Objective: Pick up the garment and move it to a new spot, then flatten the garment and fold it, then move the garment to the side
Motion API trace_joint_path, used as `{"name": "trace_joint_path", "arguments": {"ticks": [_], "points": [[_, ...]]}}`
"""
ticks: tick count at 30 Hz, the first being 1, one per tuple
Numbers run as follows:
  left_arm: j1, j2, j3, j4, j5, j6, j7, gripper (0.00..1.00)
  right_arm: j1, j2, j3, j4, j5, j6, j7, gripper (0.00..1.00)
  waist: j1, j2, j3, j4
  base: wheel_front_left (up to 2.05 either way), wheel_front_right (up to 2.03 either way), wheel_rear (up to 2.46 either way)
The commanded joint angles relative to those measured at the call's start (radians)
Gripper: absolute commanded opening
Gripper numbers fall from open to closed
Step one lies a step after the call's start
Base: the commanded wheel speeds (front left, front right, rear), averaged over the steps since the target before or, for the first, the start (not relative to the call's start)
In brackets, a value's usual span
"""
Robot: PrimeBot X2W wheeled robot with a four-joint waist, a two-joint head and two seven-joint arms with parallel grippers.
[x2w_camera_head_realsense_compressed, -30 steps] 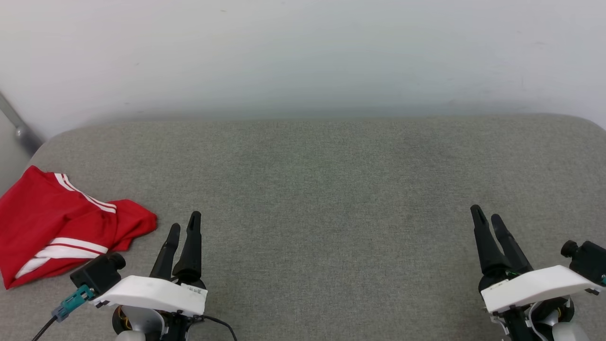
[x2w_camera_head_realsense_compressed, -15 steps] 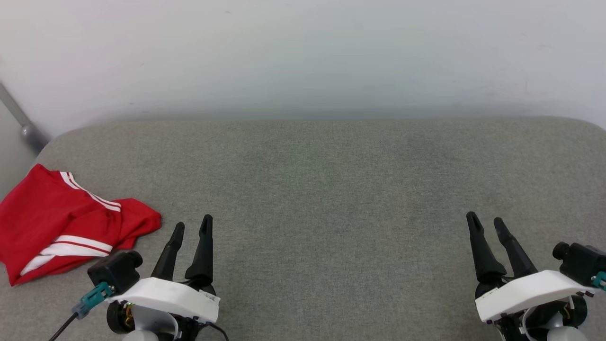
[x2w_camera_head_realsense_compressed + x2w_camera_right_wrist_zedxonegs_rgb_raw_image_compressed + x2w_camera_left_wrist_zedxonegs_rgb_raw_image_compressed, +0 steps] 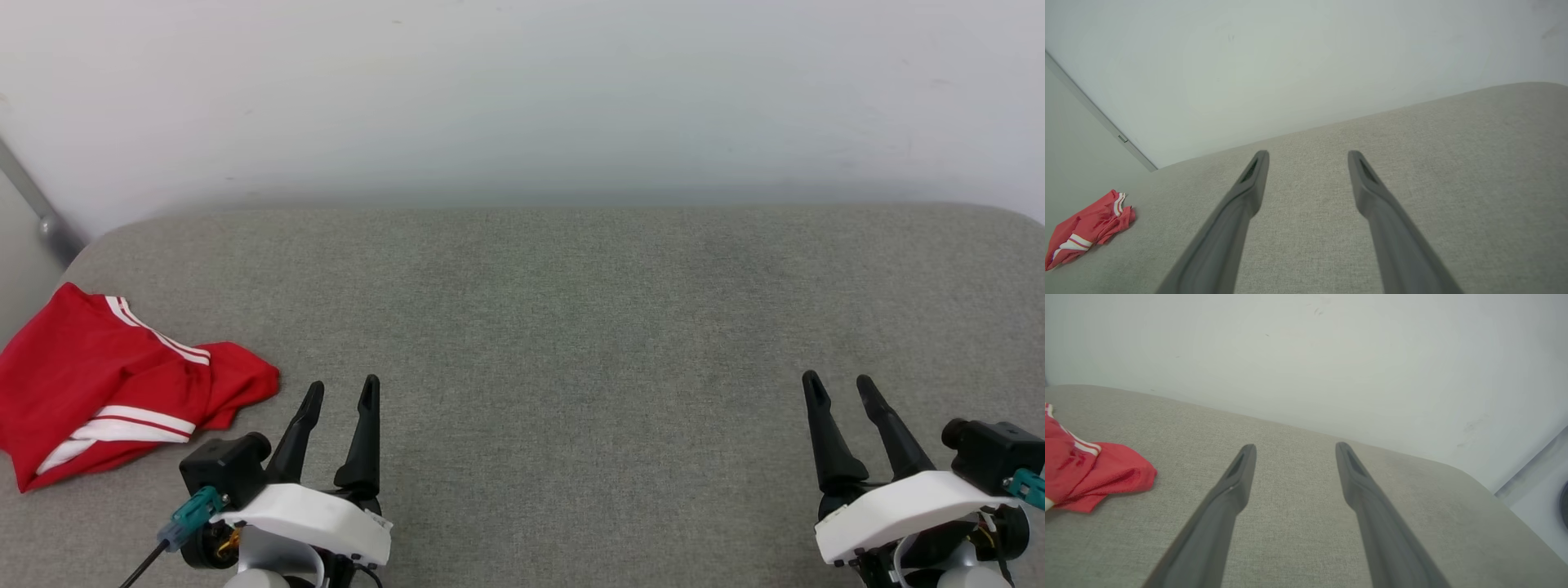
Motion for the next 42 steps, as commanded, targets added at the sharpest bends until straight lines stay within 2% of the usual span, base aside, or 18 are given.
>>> {"name": "trace_joint_path", "arguments": {"ticks": [1, 21, 42], "points": [[-0.015, 0.008, -0.004, -0.004, 0.033, 0.006, -0.011, 1.00, 0.003, 0.002, 0.003, -0.015, -0.029, 0.000, -0.005, 1.00, 0.0000, 0.0000, 0.000, 0.000, 0.00, 0.00, 0.00], [-0.022, 0.014, -0.017, 0.035, 0.198, 0.030, -0.055, 1.00, 0.017, 0.003, 0.018, -0.046, -0.189, 0.000, -0.003, 1.00, 0.0000, 0.0000, -0.001, -0.001, 0.00, 0.00, 0.00], [-0.029, 0.011, -0.025, 0.081, 0.342, 0.052, -0.097, 1.00, 0.030, 0.003, 0.005, -0.041, -0.302, 0.000, -0.022, 1.00, 0.0000, 0.0000, -0.008, 0.000, 0.00, 0.00, 0.00]]}}
